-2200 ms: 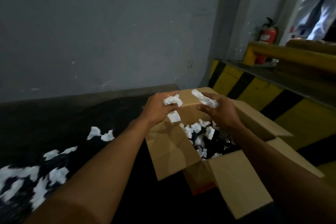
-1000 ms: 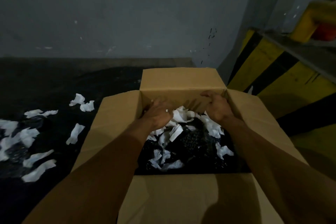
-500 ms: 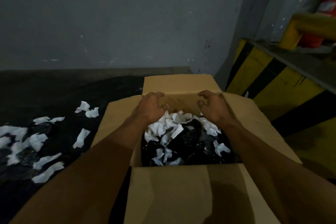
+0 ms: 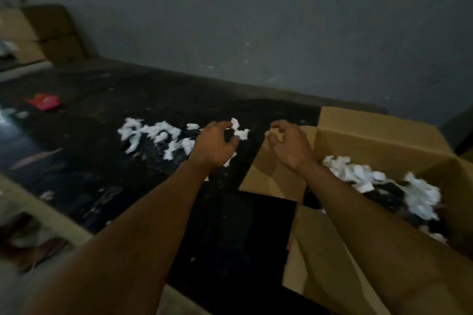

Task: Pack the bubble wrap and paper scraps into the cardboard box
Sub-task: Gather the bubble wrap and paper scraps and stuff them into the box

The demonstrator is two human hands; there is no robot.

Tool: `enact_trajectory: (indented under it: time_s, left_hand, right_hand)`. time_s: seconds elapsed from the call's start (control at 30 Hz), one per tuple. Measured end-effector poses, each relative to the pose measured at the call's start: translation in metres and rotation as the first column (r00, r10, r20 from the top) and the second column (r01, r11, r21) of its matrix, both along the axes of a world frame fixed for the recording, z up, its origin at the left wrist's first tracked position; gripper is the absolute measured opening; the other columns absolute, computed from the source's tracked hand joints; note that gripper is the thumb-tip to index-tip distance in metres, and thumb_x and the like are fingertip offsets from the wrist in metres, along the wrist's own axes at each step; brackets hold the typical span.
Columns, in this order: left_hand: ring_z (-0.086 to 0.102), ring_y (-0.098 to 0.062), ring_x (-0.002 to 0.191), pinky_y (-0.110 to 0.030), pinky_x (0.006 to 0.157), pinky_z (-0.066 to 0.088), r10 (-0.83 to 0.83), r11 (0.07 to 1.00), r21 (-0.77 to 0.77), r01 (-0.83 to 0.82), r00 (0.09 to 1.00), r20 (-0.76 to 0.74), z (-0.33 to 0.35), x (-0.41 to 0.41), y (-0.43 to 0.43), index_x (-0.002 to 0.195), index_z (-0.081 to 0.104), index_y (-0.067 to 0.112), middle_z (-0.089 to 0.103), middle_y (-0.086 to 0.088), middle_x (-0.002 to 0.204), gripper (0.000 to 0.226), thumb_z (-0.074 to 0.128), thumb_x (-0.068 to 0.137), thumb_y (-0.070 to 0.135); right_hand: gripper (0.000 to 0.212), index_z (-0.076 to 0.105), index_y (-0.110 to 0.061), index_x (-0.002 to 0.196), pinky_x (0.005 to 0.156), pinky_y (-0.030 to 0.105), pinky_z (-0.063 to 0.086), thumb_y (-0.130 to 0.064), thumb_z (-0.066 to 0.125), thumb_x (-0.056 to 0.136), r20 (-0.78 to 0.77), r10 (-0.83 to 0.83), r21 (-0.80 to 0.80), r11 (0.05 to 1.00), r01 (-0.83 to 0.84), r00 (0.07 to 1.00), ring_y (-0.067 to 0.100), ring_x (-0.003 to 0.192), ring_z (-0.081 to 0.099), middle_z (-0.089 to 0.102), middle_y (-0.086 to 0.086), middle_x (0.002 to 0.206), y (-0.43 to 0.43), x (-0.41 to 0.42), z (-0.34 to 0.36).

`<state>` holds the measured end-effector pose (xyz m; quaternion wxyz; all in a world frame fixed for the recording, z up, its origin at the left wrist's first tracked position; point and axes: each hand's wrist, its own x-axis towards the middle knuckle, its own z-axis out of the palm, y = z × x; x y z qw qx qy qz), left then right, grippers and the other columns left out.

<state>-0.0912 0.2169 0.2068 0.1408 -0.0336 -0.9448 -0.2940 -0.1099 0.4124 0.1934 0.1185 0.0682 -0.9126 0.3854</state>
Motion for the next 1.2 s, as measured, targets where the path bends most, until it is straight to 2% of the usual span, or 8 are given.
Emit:
enact_trajectory:
  time_s: [0.2, 0.37, 0.5, 0.67, 0.83, 0.97, 1.07, 1.2]
  left_hand:
    - [0.055, -0.022, 0.119, -0.03, 0.101, 0.039, 0.1, 0.995, 0.021, -0.1, 0.995, 0.0, -0.008, 0.024, -0.116, 0.129, 0.057, 0.015, 0.06, -0.007, 0.128, 0.044, 0.061, 0.089, 0.031]
    - [0.057, -0.022, 0.116, -0.034, 0.099, 0.043, 0.096, 0.995, 0.011, -0.097, 0.995, 0.007, -0.012, 0.035, -0.209, 0.13, 0.056, 0.015, 0.059, -0.008, 0.129, 0.046, 0.061, 0.089, 0.035]
    - [0.056, -0.022, 0.111, -0.032, 0.094, 0.043, 0.096, 0.995, 0.003, -0.096, 0.994, 0.046, -0.019, 0.044, -0.283, 0.126, 0.057, 0.014, 0.059, -0.008, 0.124, 0.041, 0.061, 0.09, 0.033]
    - [0.055, -0.02, 0.111, -0.037, 0.097, 0.047, 0.121, 0.993, -0.009, -0.12, 0.989, 0.088, -0.036, 0.028, -0.356, 0.132, 0.053, 0.018, 0.056, -0.006, 0.127, 0.046, 0.059, 0.09, 0.034]
    - [0.055, -0.012, 0.094, -0.024, 0.08, 0.042, 0.08, 0.997, 0.013, -0.081, 0.995, 0.052, -0.055, -0.007, -0.394, 0.127, 0.057, 0.014, 0.06, -0.006, 0.116, 0.04, 0.061, 0.089, 0.026]
    - [0.061, -0.015, 0.096, -0.031, 0.087, 0.052, 0.076, 0.996, 0.046, -0.082, 0.99, 0.117, -0.07, -0.051, -0.417, 0.127, 0.056, 0.021, 0.059, -0.003, 0.117, 0.038, 0.06, 0.089, 0.021]
    - [0.056, -0.02, 0.112, -0.028, 0.095, 0.043, 0.087, 0.996, 0.011, -0.09, 0.986, 0.139, -0.075, -0.088, -0.438, 0.129, 0.055, 0.019, 0.053, -0.005, 0.127, 0.037, 0.055, 0.092, 0.015]
    - [0.055, -0.023, 0.114, -0.028, 0.092, 0.042, 0.141, 0.99, -0.055, -0.133, 0.972, 0.187, -0.085, -0.145, -0.474, 0.125, 0.058, 0.016, 0.053, -0.008, 0.128, 0.032, 0.053, 0.093, 0.012]
  right_hand:
    - [0.035, 0.055, -0.025, 0.126, 0.095, 0.037, 0.046, -0.039, 0.055, 0.094, 0.02, 0.034, 0.04, 0.999, -0.035, 0.999, 0.022, 0.11, 0.056, 0.054, 0.008, 0.124, -0.108, 0.009, -0.004]
    - [0.035, 0.055, -0.022, 0.124, 0.098, 0.039, 0.045, -0.039, 0.055, 0.093, 0.025, 0.001, 0.02, 1.0, -0.001, 1.0, 0.023, 0.114, 0.055, 0.055, 0.008, 0.125, -0.195, 0.014, -0.016]
    - [0.033, 0.057, -0.022, 0.12, 0.095, 0.033, 0.044, -0.039, 0.057, 0.092, 0.048, 0.003, -0.006, 1.0, -0.002, 0.999, 0.024, 0.111, 0.056, 0.056, 0.009, 0.123, -0.27, 0.02, -0.032]
    - [0.036, 0.056, -0.021, 0.124, 0.095, 0.033, 0.043, -0.038, 0.057, 0.092, 0.095, 0.025, -0.012, 1.0, -0.024, 0.995, 0.027, 0.11, 0.056, 0.053, 0.011, 0.124, -0.345, 0.018, -0.048]
    - [0.036, 0.055, -0.02, 0.123, 0.092, 0.031, 0.044, -0.038, 0.057, 0.092, 0.11, 0.043, 0.02, 0.999, -0.046, 0.993, 0.024, 0.111, 0.057, 0.054, 0.009, 0.124, -0.385, -0.02, -0.06]
    - [0.036, 0.054, -0.022, 0.125, 0.098, 0.039, 0.045, -0.038, 0.056, 0.093, 0.132, 0.048, 0.03, 0.998, -0.052, 0.99, 0.023, 0.113, 0.055, 0.053, 0.008, 0.126, -0.412, -0.073, -0.068]
    - [0.035, 0.055, -0.022, 0.123, 0.098, 0.04, 0.046, -0.037, 0.058, 0.092, 0.145, 0.043, 0.002, 0.999, -0.044, 0.989, 0.027, 0.112, 0.056, 0.054, 0.01, 0.126, -0.438, -0.121, -0.077]
    - [0.033, 0.056, -0.02, 0.123, 0.099, 0.04, 0.044, -0.033, 0.058, 0.092, 0.169, 0.068, -0.022, 0.998, -0.065, 0.983, 0.025, 0.112, 0.056, 0.055, 0.01, 0.125, -0.472, -0.172, -0.097]
